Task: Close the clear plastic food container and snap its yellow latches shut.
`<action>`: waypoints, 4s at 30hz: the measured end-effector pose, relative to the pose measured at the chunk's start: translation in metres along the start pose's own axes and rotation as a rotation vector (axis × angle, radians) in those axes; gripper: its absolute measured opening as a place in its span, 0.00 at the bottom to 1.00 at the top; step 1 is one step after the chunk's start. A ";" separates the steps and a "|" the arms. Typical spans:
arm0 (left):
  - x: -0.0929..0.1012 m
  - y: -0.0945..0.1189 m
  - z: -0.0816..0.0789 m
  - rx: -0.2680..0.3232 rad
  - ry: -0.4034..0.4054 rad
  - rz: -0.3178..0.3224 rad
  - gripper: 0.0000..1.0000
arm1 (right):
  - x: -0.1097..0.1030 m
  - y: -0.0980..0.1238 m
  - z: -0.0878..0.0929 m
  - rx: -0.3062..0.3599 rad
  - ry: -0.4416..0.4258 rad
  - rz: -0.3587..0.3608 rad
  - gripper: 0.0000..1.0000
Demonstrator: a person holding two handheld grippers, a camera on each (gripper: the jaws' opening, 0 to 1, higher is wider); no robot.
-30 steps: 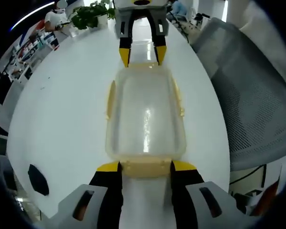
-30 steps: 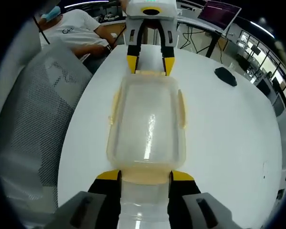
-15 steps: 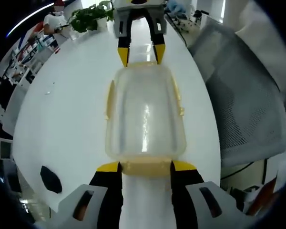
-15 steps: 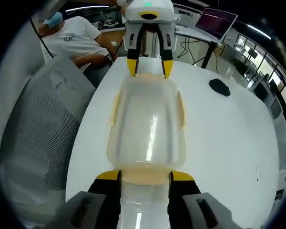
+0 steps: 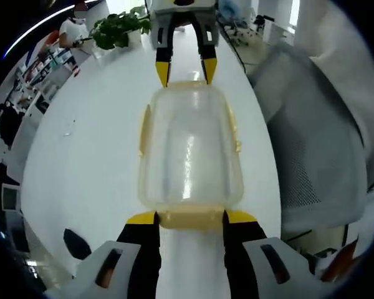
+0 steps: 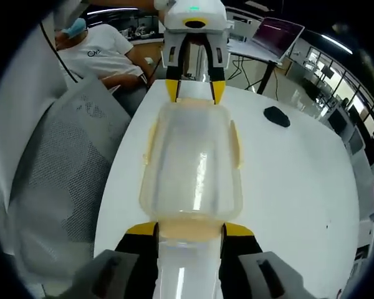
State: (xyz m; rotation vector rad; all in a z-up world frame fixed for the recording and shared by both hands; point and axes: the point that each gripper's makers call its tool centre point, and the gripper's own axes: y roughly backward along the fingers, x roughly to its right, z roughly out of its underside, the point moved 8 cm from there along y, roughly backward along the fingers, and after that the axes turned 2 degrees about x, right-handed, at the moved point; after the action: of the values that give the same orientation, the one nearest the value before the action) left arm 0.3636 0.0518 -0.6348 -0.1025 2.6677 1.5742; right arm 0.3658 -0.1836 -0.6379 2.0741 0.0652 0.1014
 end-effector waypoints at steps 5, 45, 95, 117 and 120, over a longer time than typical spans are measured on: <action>0.000 -0.007 -0.022 -0.004 -0.019 0.002 0.36 | -0.005 0.015 0.015 -0.012 -0.011 0.015 0.36; -0.003 -0.055 -0.115 -0.002 -0.058 0.011 0.36 | -0.015 0.071 0.100 -0.034 -0.040 0.032 0.36; -0.007 -0.125 -0.156 -0.053 -0.052 0.051 0.37 | -0.017 0.065 0.176 -0.083 -0.059 0.012 0.36; -0.006 -0.129 -0.152 -0.052 -0.051 0.067 0.40 | -0.018 0.060 0.179 -0.109 -0.077 -0.001 0.39; -0.005 -0.127 -0.145 -0.058 -0.016 0.061 0.55 | -0.021 0.061 0.180 -0.111 -0.081 -0.010 0.42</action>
State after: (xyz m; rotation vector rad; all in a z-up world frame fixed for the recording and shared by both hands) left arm 0.3781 -0.1361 -0.6754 -0.0100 2.6377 1.6635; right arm 0.3634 -0.3712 -0.6723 1.9649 0.0193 0.0144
